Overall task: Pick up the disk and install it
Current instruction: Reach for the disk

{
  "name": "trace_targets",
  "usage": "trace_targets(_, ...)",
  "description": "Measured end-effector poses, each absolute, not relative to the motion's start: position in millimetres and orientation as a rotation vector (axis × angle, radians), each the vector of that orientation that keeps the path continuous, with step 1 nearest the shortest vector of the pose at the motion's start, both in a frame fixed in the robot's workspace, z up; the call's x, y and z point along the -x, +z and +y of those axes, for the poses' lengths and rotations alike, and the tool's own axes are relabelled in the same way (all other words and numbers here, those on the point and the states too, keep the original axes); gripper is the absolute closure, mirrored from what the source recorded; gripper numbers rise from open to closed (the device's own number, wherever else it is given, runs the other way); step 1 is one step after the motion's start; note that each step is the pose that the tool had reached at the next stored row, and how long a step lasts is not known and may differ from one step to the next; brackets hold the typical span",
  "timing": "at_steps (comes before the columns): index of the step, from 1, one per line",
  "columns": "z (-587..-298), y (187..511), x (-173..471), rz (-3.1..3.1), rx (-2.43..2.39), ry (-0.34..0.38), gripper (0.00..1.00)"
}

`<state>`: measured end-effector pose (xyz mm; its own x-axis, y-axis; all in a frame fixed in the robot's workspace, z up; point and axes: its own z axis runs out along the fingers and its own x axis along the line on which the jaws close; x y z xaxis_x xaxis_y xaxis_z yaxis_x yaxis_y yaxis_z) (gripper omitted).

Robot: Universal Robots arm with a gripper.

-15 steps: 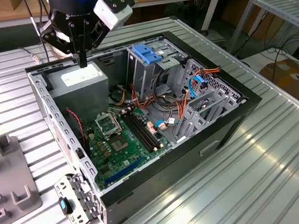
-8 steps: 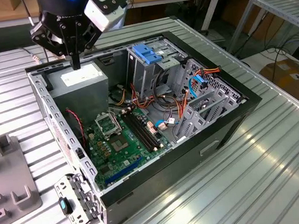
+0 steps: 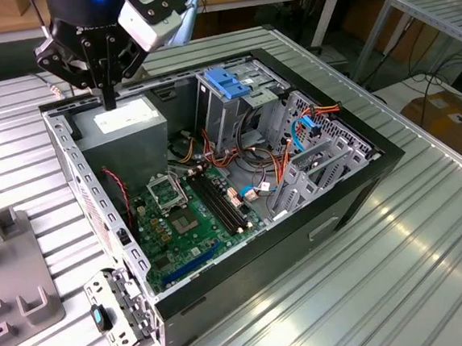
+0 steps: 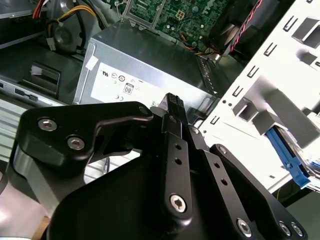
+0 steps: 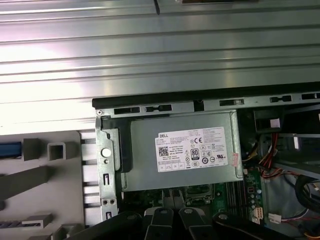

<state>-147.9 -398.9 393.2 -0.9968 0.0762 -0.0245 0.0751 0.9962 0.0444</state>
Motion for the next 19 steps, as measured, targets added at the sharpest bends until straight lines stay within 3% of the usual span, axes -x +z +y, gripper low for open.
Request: trace_targets(19, -398.9, 392.8, 162.0, 3.112, -0.118, 0.068, 0.89)
